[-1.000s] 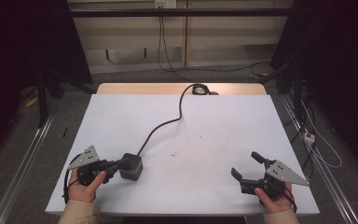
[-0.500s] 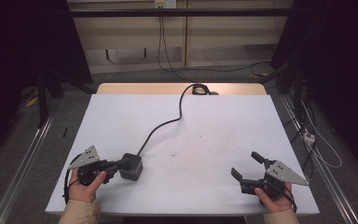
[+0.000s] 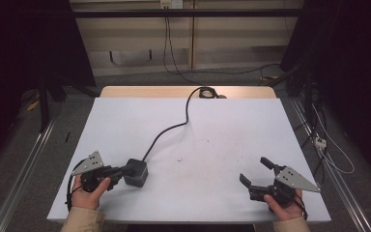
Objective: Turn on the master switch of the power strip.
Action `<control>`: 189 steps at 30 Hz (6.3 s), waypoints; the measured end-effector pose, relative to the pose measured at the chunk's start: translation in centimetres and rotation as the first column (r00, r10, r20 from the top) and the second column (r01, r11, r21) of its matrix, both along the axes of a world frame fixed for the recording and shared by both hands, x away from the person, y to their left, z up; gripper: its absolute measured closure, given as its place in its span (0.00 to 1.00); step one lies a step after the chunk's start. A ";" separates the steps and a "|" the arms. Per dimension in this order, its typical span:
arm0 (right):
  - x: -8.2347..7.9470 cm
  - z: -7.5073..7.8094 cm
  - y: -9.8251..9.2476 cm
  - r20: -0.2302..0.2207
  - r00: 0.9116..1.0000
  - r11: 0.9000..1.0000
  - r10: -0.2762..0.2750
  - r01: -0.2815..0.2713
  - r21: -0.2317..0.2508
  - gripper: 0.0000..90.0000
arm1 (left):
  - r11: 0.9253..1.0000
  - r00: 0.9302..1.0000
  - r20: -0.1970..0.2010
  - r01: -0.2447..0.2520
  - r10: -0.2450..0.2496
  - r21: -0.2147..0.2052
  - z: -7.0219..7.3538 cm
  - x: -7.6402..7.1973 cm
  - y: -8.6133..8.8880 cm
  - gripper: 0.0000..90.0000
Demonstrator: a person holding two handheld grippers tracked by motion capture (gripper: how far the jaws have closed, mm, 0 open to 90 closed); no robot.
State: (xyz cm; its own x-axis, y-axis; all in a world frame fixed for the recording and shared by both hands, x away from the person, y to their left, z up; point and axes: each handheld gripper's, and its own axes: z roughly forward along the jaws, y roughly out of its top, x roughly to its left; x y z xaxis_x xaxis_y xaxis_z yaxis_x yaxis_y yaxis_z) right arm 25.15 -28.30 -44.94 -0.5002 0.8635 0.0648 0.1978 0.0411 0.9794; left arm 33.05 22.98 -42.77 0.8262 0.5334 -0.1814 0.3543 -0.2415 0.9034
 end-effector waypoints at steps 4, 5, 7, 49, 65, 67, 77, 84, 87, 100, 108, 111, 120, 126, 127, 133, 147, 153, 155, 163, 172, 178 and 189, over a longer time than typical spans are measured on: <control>0.0 0.0 0.0 -0.001 1.000 1.000 -0.001 0.001 0.001 0.04 | 1.000 1.000 -0.002 -0.002 0.002 0.003 0.0 0.0 0.0 1.00; 0.0 0.0 0.0 -0.001 1.000 1.000 -0.001 0.001 0.001 0.04 | 1.000 1.000 -0.002 -0.002 0.002 0.005 -0.1 0.1 0.0 1.00; 0.0 0.0 0.0 -0.001 1.000 1.000 -0.001 0.001 0.002 0.04 | 1.000 1.000 -0.001 -0.003 0.003 0.006 -0.1 0.1 0.0 1.00; -0.1 0.0 -0.1 0.004 1.000 1.000 -0.007 0.007 0.002 0.04 | 1.000 1.000 -0.019 0.006 -0.006 0.021 -0.5 -0.2 0.2 1.00; -0.1 0.0 -0.1 0.004 1.000 1.000 -0.011 0.011 0.007 0.04 | 1.000 1.000 -0.016 0.009 -0.009 0.029 -0.6 -0.1 0.2 1.00; -0.1 0.0 -0.1 0.003 1.000 1.000 -0.010 0.010 0.006 0.04 | 1.000 1.000 -0.017 0.008 -0.008 0.027 -0.6 -0.1 0.2 1.00; 0.0 0.0 0.0 0.007 1.000 1.000 -0.006 0.006 0.005 0.04 | 0.999 1.000 -0.016 0.013 -0.013 0.031 -0.6 -0.1 0.2 1.00; -0.1 0.1 0.0 0.010 1.000 1.000 -0.007 0.006 0.005 0.04 | 0.999 1.000 -0.015 0.010 -0.009 0.035 -0.5 -0.1 0.1 1.00; 0.0 0.1 0.1 0.009 1.000 1.000 -0.007 0.006 0.006 0.04 | 0.999 1.000 -0.013 0.009 -0.008 0.040 -0.5 -0.2 0.1 1.00; 0.0 0.1 0.1 0.009 1.000 1.000 -0.006 0.006 0.004 0.04 | 0.999 1.000 -0.014 0.011 -0.011 0.039 -0.5 -0.1 0.1 1.00; 0.0 0.1 0.2 0.011 1.000 1.000 -0.005 0.005 0.002 0.04 | 0.999 1.000 -0.017 0.011 -0.010 0.040 -0.5 -0.1 0.1 1.00; 0.0 0.1 0.1 0.012 1.000 1.000 -0.006 0.006 0.003 0.04 | 0.999 1.000 -0.020 0.010 -0.009 0.035 -0.5 -0.1 0.1 1.00; 0.0 0.1 0.1 0.015 1.000 1.000 -0.005 0.005 0.002 0.04 | 0.999 1.000 -0.018 0.008 -0.007 0.044 -0.5 -0.1 0.1 1.00; 0.0 0.1 0.1 0.013 1.000 1.000 -0.006 0.006 0.001 0.04 | 0.999 1.000 -0.020 0.012 -0.012 0.047 -0.5 -0.1 0.1 1.00; 0.0 0.1 0.1 0.013 1.000 1.000 -0.007 0.007 0.001 0.04 | 0.999 1.000 -0.021 0.013 -0.012 0.045 -0.5 -0.1 0.1 1.00; 0.0 0.1 0.1 0.012 1.000 1.000 -0.009 0.009 0.001 0.04 | 0.998 1.000 -0.017 0.012 -0.011 0.053 -0.4 -0.1 0.1 1.00; -0.1 0.1 0.0 0.015 1.000 1.000 -0.012 0.012 0.004 0.04 | 0.999 1.000 -0.026 0.014 -0.012 0.052 -0.4 0.0 0.1 1.00; -0.1 0.1 0.1 0.016 1.000 1.000 -0.012 0.012 0.003 0.04 | 0.998 1.000 -0.028 0.011 -0.010 0.054 -0.4 0.0 0.1 1.00; -0.1 0.1 0.1 0.016 1.000 1.000 -0.012 0.012 0.003 0.04 | 0.998 1.000 -0.026 0.013 -0.011 0.059 -0.3 0.0 0.0 1.00; -0.1 0.1 0.0 0.018 1.000 1.000 -0.013 0.013 0.002 0.04 | 0.996 1.000 -0.014 0.009 -0.008 0.084 -0.2 -0.1 -0.1 1.00; -0.1 0.1 0.0 0.020 1.000 1.000 -0.016 0.016 0.001 0.04 | 0.992 1.000 0.016 0.009 -0.011 0.129 0.1 -0.2 -0.6 1.00; -0.1 0.1 0.0 0.019 1.000 1.000 -0.020 0.020 0.002 0.04 | 0.989 1.000 0.028 0.007 -0.011 0.147 0.1 -0.3 -0.8 1.00; -0.3 0.2 -0.2 0.024 0.999 1.000 -0.026 0.026 0.007 0.04 | 0.989 0.999 0.036 -0.008 0.002 0.147 0.1 -0.4 -0.9 1.00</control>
State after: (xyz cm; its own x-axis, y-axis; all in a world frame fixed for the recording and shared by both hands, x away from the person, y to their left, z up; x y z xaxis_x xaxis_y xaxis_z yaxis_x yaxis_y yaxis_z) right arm 24.87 -28.48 -44.74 -0.4787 0.8760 0.0584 0.1749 0.0300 0.9841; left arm 32.67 22.12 -42.65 0.8280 0.5562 -0.0714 0.3240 -0.3706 0.8705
